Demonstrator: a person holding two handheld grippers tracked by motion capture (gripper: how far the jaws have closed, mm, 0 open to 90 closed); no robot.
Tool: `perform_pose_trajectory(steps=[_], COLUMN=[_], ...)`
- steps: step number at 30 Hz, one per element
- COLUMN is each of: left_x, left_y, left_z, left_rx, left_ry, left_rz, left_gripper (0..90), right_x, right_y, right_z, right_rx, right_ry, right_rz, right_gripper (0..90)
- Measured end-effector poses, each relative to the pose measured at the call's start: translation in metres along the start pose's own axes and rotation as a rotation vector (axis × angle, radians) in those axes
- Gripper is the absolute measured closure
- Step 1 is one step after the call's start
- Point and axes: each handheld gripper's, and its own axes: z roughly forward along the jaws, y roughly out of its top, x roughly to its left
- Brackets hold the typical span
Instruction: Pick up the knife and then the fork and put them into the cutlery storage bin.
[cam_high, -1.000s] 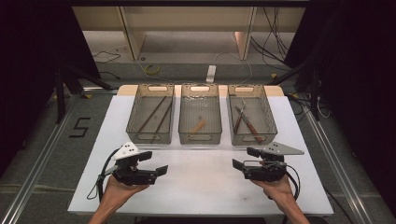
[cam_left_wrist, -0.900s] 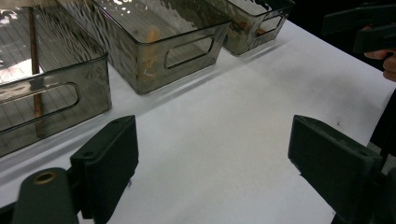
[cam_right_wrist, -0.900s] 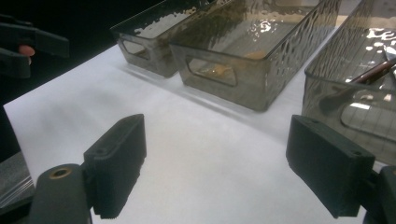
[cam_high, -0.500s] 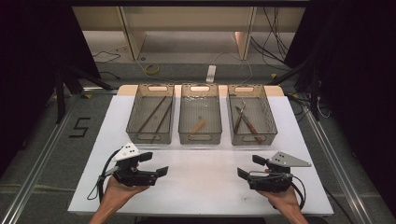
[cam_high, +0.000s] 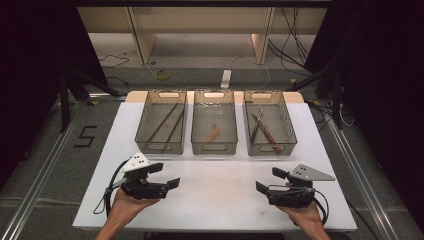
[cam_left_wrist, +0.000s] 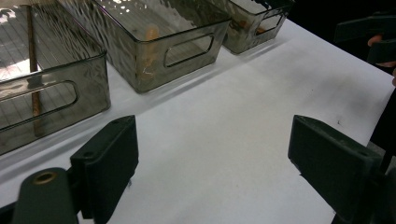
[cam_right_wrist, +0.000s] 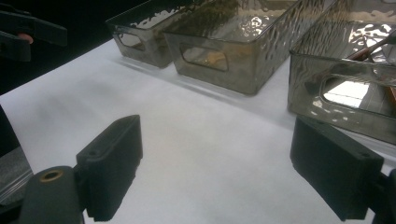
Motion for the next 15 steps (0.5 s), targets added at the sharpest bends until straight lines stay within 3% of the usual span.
perform_pose_trajectory(steps=[15], left_x=[-0.0005], left_y=[0.0004], left_z=[0.0003], left_rx=[0.001], left_ry=[0.001], left_rz=[0.001], left_gripper=[15.6], right_x=[-0.0004], right_y=[0.0006], right_z=[0.0002], right_rx=[0.003], right_ry=[-0.002], right_rz=[0.000], right_gripper=[17.7])
